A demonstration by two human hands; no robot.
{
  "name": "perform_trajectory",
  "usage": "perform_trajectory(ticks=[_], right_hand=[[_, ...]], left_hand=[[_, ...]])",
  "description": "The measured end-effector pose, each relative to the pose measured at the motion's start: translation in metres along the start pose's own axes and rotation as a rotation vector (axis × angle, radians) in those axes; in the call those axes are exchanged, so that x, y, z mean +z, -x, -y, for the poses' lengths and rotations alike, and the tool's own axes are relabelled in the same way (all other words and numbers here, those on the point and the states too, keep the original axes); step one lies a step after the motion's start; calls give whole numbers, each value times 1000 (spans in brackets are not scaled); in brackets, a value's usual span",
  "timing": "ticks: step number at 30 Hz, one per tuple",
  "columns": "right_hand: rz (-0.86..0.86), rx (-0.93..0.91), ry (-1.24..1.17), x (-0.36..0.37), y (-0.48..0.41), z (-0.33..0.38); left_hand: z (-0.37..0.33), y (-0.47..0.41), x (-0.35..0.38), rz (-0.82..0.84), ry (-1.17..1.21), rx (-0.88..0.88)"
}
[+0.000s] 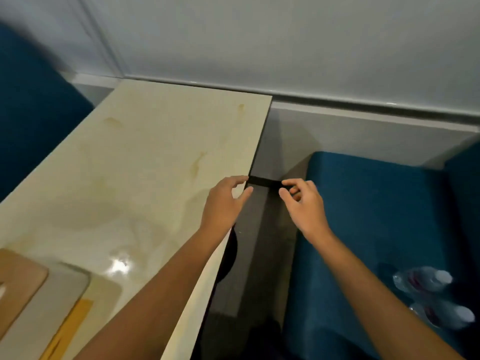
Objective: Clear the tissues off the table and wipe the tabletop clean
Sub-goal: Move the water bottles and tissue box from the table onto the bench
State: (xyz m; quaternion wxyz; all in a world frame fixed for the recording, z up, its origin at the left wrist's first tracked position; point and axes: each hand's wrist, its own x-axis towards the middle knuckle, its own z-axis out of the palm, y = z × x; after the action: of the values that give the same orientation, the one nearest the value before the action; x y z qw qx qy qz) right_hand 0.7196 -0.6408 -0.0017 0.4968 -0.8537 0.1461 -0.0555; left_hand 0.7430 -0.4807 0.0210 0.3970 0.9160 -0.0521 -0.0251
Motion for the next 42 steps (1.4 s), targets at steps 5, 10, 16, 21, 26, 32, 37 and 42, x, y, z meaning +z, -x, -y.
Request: perform_trajectory(ticks=[5,10,16,21,26,32,37,42], right_hand=[[240,-130,-34,72,21,61],[546,-227,1,143,54,112],[805,-258,39,221,98,182],[945,-210,72,273,132,217],[1011,-142,113,306,155,225],[950,-190,207,314,160,215],[860,-189,143,314,166,211],[728,-258,199,317,172,211]], left_hand=[[47,50,-79,-175,-160,-69],[87,105,-150,-392,-169,-207],[134,176,-231,-668,-138,-409],[174,233,-264,-855,-64,-699],[211,268,-275,-867,370,-1046],[230,282,-262,-802,653,-1089],[231,281,-256,-886,738,-1058],[229,275,-256,-921,701,-1031]])
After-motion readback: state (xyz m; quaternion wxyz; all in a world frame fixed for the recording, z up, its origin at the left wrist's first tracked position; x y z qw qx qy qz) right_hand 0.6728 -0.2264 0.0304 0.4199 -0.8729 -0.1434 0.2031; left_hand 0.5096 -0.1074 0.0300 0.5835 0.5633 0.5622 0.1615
